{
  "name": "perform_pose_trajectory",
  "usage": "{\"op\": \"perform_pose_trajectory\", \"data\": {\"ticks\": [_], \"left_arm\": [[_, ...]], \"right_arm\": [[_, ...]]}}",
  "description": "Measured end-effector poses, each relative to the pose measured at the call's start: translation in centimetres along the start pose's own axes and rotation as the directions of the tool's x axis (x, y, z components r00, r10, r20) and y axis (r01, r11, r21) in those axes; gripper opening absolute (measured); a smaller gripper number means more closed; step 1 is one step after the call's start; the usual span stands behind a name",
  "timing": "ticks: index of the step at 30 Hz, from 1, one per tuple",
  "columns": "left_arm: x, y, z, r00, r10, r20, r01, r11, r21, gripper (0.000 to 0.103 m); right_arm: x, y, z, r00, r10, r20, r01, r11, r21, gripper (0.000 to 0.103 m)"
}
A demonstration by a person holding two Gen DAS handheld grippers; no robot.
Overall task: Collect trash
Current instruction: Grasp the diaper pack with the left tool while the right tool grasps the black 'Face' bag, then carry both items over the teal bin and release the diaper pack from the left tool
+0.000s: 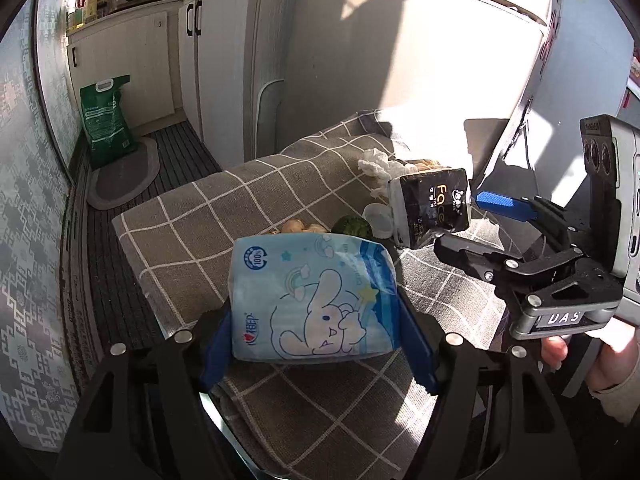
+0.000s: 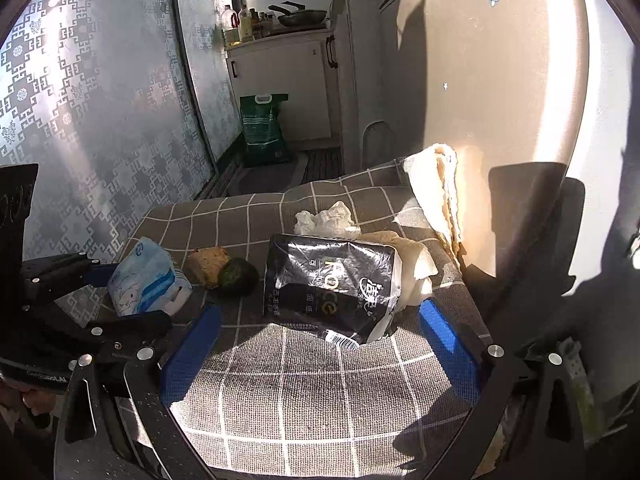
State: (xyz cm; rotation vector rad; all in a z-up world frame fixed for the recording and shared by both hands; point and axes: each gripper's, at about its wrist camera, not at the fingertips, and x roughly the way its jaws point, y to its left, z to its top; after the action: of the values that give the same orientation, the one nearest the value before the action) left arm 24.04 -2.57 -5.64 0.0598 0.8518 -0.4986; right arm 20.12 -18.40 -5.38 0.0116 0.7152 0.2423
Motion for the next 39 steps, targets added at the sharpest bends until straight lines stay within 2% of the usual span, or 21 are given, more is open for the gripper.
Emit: {"op": "perform_pose_trajectory", "data": {"ticks": [9, 13, 18, 22, 27, 33, 39], "left_arm": [[-3.5, 0.3, -1.3, 0.998, -0.025, 0.05, 0.026, 1.0, -0.012, 0.074], [-4.5, 1.3, -1.8, 0.998, -0.021, 0.062, 0.023, 0.999, -0.029, 0.074], [-5.3, 2.2, -2.4, 0.997, -0.017, 0.069, 0.02, 0.999, -0.045, 0.074], [-6.1, 2.3, -2.7, 0.996, -0.006, 0.085, 0.011, 0.999, -0.05, 0.074], [-8.2, 2.4, -2.7, 0.992, 0.013, 0.129, -0.001, 0.996, -0.089, 0.074], [-10.6, 2.5, -3.1, 0.984, 0.076, 0.16, -0.056, 0.99, -0.126, 0.074], [-12.6, 3.4, -3.9, 0.969, 0.178, 0.173, -0.151, 0.975, -0.162, 0.074]], "right_arm": [[2.5, 1.3, 0.4, 0.989, -0.146, -0.036, 0.146, 0.989, -0.02, 0.093], [3.4, 1.3, 0.5, 0.987, -0.156, -0.045, 0.156, 0.988, -0.013, 0.091], [4.0, 1.2, 0.7, 0.985, -0.168, -0.049, 0.167, 0.986, -0.023, 0.073], [3.0, 1.0, 1.0, 0.989, -0.142, -0.046, 0.142, 0.99, -0.002, 0.071], [-0.4, 1.3, 1.7, 0.994, -0.108, 0.004, 0.108, 0.994, 0.012, 0.071], [-3.7, 2.7, 2.6, 0.996, -0.054, 0.069, 0.056, 0.998, -0.024, 0.071], [-5.2, 5.2, 3.2, 0.995, 0.058, 0.08, -0.052, 0.995, -0.079, 0.071]]}}
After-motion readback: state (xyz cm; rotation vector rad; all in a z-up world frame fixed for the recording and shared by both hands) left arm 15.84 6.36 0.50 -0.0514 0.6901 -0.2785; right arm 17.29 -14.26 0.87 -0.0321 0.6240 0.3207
